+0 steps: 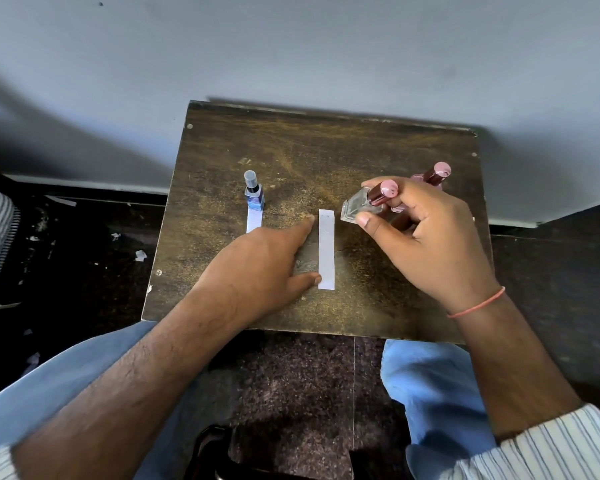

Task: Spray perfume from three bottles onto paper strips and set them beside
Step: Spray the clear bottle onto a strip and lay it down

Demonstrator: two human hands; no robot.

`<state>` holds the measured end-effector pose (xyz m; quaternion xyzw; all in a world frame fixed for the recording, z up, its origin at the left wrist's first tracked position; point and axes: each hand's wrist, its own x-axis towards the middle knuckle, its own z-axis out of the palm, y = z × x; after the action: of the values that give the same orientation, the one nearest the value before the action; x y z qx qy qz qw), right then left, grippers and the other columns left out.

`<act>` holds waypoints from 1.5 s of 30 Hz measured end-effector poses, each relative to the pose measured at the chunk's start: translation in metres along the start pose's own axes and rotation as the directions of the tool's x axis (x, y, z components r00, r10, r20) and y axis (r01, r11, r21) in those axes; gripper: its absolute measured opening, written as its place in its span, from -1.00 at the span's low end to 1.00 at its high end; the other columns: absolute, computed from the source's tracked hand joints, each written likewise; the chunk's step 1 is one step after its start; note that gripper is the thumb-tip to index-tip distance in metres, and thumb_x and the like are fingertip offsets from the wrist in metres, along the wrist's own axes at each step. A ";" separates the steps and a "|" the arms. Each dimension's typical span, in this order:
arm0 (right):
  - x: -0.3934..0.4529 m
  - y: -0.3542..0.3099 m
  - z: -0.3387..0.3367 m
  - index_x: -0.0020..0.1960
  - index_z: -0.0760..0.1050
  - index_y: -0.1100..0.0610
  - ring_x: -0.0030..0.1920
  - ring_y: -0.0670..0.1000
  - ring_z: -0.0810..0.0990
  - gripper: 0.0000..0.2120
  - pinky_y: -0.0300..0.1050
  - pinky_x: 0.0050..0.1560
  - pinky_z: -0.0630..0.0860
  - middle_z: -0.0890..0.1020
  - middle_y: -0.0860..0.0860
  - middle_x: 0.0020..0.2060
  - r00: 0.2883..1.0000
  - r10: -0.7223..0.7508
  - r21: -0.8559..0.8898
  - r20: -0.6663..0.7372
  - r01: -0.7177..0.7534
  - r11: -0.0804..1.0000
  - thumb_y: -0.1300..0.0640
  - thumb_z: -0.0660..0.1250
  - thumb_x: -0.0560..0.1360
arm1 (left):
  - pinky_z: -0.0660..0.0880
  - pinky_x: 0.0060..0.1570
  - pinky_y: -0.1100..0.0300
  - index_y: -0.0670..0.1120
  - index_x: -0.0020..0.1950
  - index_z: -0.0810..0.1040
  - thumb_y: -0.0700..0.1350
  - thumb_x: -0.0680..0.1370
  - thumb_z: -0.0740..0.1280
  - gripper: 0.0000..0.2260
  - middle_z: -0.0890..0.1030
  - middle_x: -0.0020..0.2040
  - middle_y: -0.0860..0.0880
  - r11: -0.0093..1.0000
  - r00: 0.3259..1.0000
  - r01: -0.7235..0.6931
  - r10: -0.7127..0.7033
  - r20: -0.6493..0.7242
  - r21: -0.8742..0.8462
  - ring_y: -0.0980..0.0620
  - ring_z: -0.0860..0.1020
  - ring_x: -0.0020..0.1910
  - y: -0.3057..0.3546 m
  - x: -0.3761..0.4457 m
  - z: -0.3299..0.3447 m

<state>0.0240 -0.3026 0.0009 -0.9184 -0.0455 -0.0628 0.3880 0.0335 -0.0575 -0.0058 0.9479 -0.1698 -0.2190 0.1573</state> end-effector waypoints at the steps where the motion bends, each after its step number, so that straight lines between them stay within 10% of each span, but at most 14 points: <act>1: 0.001 -0.002 0.002 0.28 0.71 0.00 -0.14 -0.03 0.68 -0.71 -0.10 -0.03 0.61 0.77 -0.12 -0.01 1.000 -0.002 0.002 -0.011 0.002 1.000 0.05 0.56 0.58 | 0.65 0.03 0.03 0.16 0.74 0.15 0.26 0.61 0.42 -0.22 0.57 -0.10 0.10 1.000 1.000 0.002 -0.002 0.007 0.000 -0.02 0.66 -0.02 0.000 0.000 0.000; 10: 0.008 -0.009 0.008 0.35 0.68 0.04 -0.03 -0.06 0.67 -0.69 -0.07 0.07 0.61 0.74 -0.08 0.07 0.999 0.020 -0.007 0.048 -0.020 1.000 0.07 0.52 0.62 | 0.61 -0.01 -0.03 0.28 0.72 0.02 0.36 0.64 0.28 -0.28 0.68 0.22 0.02 0.991 0.997 0.004 0.006 -0.074 0.131 -0.12 0.69 0.17 0.000 -0.001 0.009; 45: 0.012 -0.013 0.009 0.36 0.66 0.08 -0.03 0.01 0.67 -0.70 -0.11 0.06 0.57 0.72 -0.01 0.03 0.993 0.019 -0.008 0.120 -0.018 1.000 0.14 0.48 0.63 | 0.45 -0.16 0.03 0.32 0.71 -0.14 0.39 0.64 0.20 -0.25 0.68 0.11 0.03 0.994 0.996 0.020 -0.010 -0.089 0.107 -0.10 0.68 0.08 0.006 0.004 0.014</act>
<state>0.0346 -0.2865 0.0053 -0.9223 -0.0601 -0.0039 0.3817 0.0286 -0.0680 -0.0169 0.9649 -0.1672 -0.1688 0.1116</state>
